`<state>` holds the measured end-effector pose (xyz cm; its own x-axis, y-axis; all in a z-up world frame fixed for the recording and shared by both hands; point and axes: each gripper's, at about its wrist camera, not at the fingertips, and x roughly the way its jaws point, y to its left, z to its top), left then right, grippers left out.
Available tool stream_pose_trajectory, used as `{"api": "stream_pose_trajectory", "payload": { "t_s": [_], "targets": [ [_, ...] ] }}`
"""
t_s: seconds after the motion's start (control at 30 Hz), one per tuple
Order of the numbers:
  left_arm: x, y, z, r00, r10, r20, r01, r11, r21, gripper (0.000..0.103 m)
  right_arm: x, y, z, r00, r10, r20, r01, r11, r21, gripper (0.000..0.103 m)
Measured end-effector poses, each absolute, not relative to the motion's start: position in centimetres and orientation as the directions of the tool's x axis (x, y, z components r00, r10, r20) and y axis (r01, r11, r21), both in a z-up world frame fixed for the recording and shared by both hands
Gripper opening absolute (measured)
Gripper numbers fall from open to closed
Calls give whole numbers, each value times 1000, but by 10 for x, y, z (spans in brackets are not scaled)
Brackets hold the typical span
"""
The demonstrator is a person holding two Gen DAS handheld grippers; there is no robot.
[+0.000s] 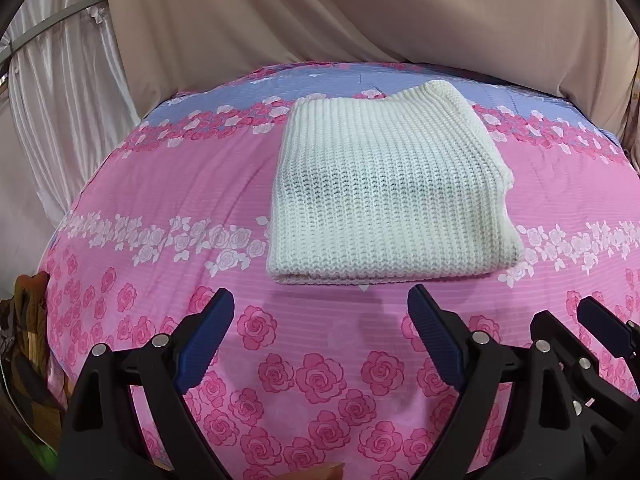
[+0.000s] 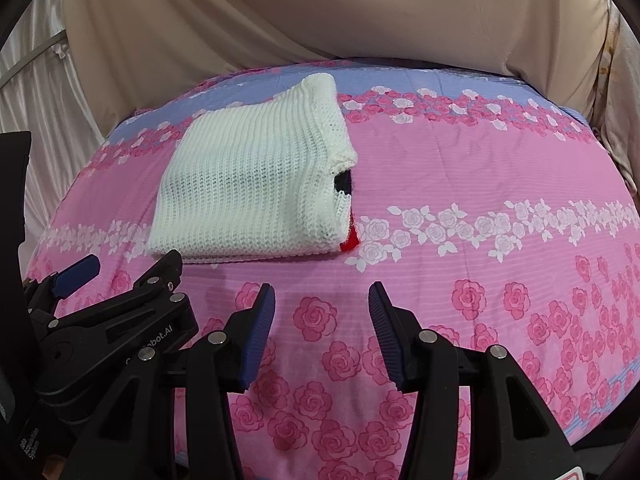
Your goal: Fold small clothes
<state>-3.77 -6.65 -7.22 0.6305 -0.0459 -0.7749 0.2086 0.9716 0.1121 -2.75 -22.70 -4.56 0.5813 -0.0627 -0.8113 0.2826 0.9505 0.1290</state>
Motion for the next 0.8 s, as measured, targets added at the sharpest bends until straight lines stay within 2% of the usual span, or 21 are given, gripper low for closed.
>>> {"api": "stream_pose_trajectory", "payload": {
  "t_s": [0.8],
  "targets": [
    [-36,-65,-74,633,-40,-773,206,971,119,85,-26,-225,-47,577,-61,-814,284,950,130,48]
  ]
}}
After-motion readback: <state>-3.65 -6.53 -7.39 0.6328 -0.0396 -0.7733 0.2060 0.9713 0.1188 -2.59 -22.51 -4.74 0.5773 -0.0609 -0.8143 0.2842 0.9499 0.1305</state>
